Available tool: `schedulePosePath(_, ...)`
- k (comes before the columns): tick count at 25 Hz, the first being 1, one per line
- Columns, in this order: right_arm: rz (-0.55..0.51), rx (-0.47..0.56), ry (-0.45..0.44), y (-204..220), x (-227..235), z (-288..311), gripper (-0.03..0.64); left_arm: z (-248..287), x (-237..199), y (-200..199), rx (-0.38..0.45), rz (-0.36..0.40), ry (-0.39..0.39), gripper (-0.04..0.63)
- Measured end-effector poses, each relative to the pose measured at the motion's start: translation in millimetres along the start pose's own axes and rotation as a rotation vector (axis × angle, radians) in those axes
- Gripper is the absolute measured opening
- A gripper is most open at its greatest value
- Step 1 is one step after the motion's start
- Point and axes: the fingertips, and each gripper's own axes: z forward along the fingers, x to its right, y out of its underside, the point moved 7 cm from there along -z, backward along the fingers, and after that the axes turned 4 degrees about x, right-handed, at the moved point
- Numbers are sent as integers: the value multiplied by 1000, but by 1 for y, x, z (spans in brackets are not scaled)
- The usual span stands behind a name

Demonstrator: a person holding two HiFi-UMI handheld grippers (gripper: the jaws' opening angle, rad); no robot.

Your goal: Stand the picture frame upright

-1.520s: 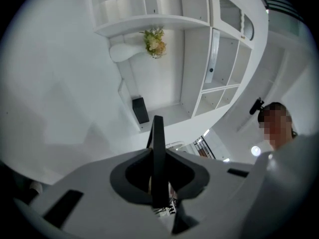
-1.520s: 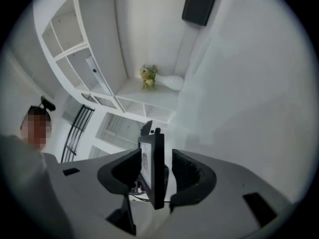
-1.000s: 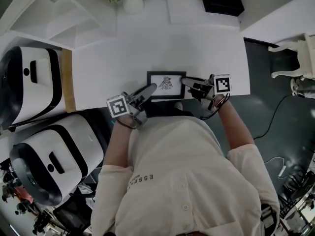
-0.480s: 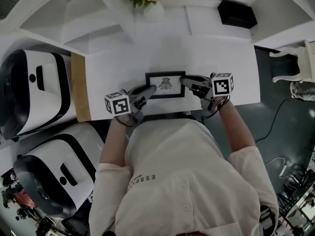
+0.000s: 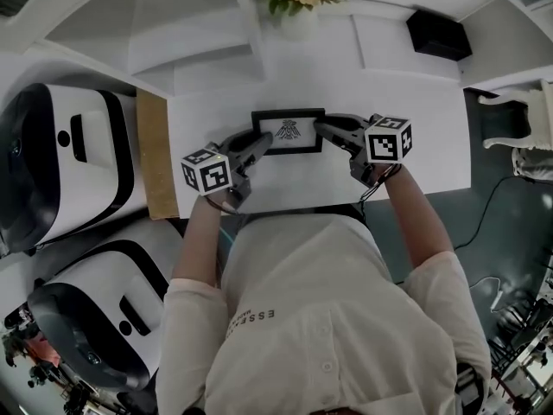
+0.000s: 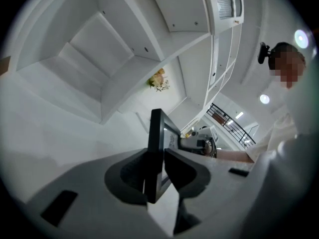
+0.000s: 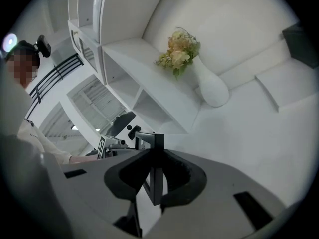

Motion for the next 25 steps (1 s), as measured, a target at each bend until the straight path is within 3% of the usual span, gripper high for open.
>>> schedulePosePath(13,-192,25,237,-21,21,74,83,-5,-62,-41,12,255,-96,92)
schedulePosePath(21,-246,38,332,-28,41,105,83,3,-102,-53,15,255,-130,101)
schedulePosePath(25,-293,37,361,-36,50,113,83,10,-111,-58,16,299,-144,104)
